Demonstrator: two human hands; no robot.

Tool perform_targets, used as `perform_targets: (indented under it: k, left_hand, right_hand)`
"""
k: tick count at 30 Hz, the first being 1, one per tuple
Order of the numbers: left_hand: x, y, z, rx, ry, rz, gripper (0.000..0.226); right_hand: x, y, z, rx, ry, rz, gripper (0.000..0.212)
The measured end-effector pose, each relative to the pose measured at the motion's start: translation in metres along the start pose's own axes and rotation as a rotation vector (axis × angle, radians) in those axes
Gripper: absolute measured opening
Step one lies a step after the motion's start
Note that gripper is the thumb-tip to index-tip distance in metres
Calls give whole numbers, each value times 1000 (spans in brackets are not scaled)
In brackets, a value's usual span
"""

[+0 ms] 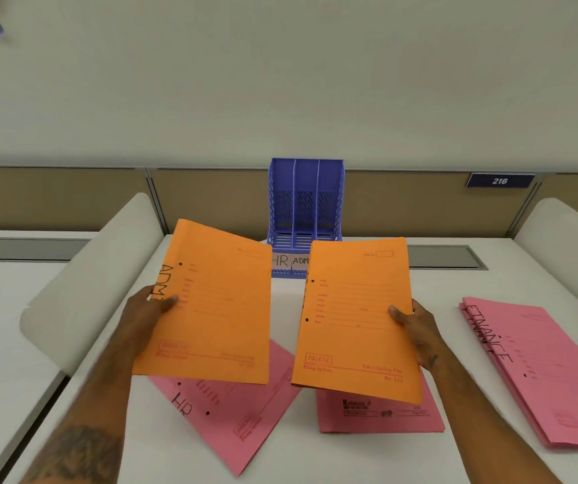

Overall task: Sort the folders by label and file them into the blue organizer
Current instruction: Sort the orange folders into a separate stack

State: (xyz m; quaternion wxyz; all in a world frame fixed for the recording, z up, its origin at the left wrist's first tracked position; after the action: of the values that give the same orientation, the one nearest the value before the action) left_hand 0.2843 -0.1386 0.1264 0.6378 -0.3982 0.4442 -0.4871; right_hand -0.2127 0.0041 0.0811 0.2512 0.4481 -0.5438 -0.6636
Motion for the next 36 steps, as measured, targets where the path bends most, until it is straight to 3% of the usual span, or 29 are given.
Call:
perform_targets:
  k: [4, 11, 17, 21, 24, 29, 32, 36]
  left_hand:
    - [5, -12, -2, -104, 62, 15, 34]
    - [-25, -9, -81, -257, 246, 17, 33]
    - [-42, 11, -131, -282, 341, 26, 38]
    - [-49, 13, -152, -321, 448, 47, 45]
    - [-57, 12, -166, -347, 566, 15, 55]
    - [-68, 14, -189, -357, 675, -28, 60]
    - [-73, 15, -204, -317, 718, -44, 61]
    - [-82, 14, -224, -235, 706, -82, 55]
  right_hand:
    - [0, 0, -1, -42, -15, 18, 40]
    - [-9, -2, -33, -29, 59, 22, 38]
    - [-26, 1, -49, 56, 140, 33, 17]
    - [-33, 2, -53, 48, 174, 44, 29]
    - [-40, 2, -51, 75, 168, 51, 26]
    - [-43, -1, -34, 94, 123, 38, 61]
    - [-39, -8, -19, 146, 152, 2, 63]
    - [-32, -15, 1, 206, 198, 20, 46]
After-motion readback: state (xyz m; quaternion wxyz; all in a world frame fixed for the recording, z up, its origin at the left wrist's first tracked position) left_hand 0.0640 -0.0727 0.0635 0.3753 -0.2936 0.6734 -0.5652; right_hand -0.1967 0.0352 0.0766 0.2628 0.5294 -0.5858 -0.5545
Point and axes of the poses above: each hand's wrist, its own x-axis towards the middle knuckle, its own z-axis out of the back of the hand, y = z × x, the point moved 3 cm from there along x, towards the middle knuckle, and after that the axes turned 3 degrees about -z, right-handed, at the moved point
